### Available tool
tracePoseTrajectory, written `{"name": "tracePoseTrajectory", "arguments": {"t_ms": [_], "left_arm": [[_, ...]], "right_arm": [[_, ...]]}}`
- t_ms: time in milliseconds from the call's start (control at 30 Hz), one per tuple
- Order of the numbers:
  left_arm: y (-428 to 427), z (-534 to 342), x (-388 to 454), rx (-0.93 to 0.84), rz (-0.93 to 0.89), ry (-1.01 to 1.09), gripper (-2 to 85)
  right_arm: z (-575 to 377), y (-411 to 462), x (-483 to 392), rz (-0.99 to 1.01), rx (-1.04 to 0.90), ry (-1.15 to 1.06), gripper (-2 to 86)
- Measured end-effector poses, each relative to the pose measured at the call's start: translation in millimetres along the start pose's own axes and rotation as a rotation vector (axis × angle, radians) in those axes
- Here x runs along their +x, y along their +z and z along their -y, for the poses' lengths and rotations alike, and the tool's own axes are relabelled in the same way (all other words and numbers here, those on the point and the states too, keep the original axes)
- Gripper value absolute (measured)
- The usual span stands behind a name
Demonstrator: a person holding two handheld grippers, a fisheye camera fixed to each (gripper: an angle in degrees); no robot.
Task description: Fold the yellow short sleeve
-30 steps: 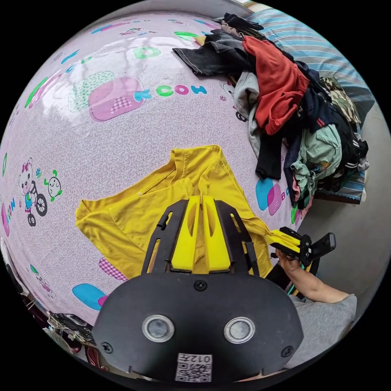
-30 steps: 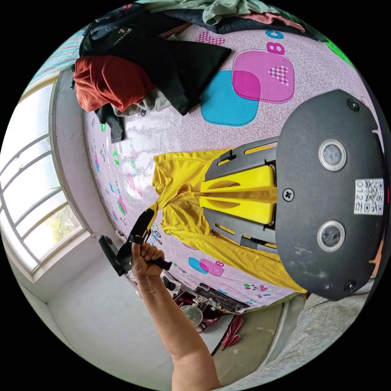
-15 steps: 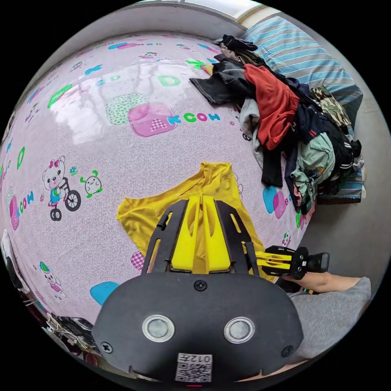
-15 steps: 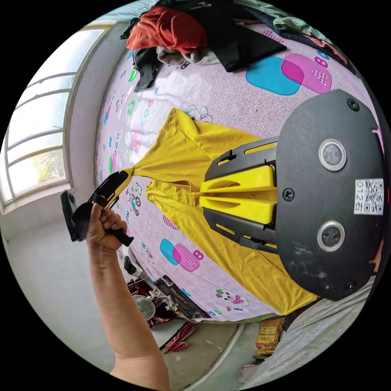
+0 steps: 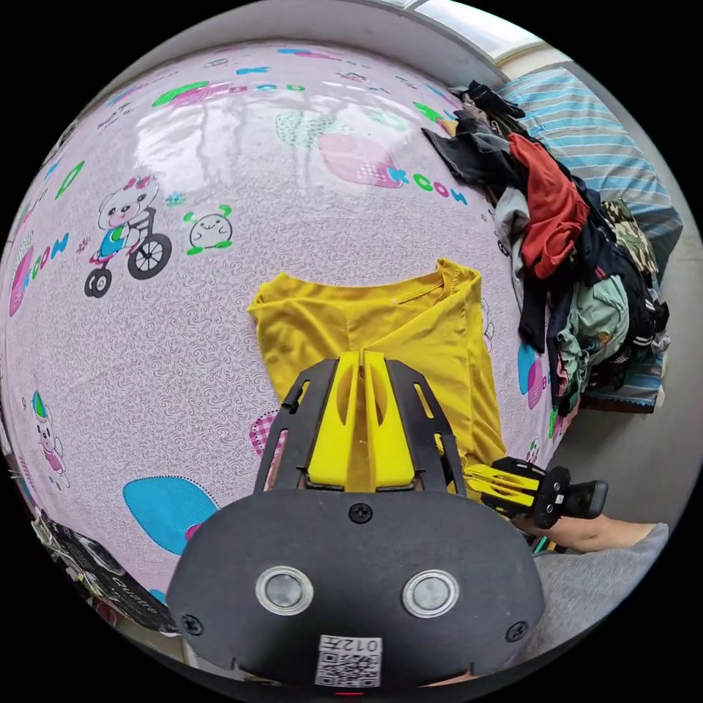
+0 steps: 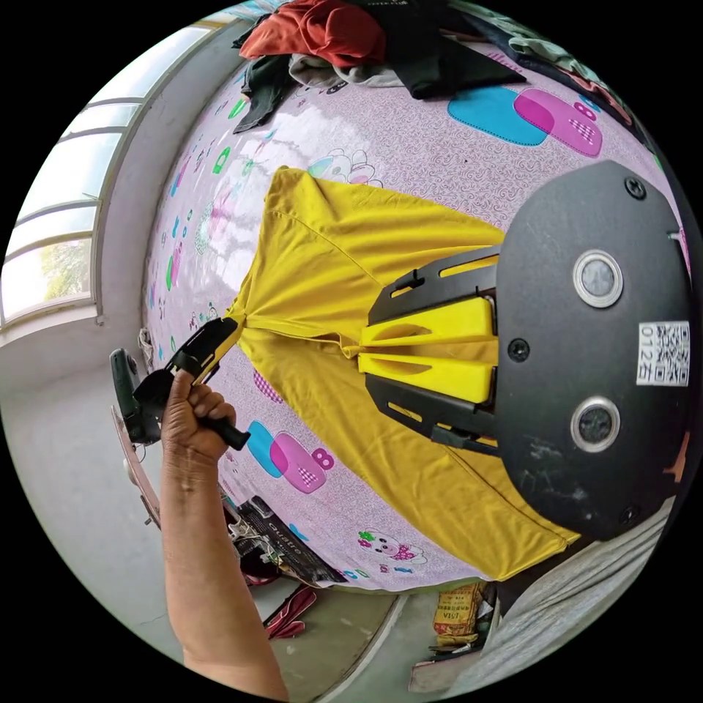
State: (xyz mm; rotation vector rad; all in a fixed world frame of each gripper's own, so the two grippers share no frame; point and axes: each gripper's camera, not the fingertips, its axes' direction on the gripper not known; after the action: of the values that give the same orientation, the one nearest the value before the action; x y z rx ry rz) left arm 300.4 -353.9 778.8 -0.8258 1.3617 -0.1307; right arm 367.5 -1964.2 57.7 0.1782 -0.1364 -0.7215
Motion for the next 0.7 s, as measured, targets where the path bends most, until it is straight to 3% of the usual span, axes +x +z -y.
{"name": "tracePoseTrajectory", "arguments": {"t_ms": [267, 400, 700], "left_arm": [[-4, -16, -29, 0.096, 0.106, -0.177, 0.9], [-22, -54, -29, 0.167, -0.014, -0.144, 0.9], [37, -167, 22, -0.026, -0.235, -0.051, 0.8]], "right_arm": [[42, 0, -54, 0.074, -0.099, -0.125, 6.1], [31, -56, -59, 0.098, -0.090, -0.099, 6.3], [-95, -230, 11, -0.060, -0.183, 0.314, 6.4]]}}
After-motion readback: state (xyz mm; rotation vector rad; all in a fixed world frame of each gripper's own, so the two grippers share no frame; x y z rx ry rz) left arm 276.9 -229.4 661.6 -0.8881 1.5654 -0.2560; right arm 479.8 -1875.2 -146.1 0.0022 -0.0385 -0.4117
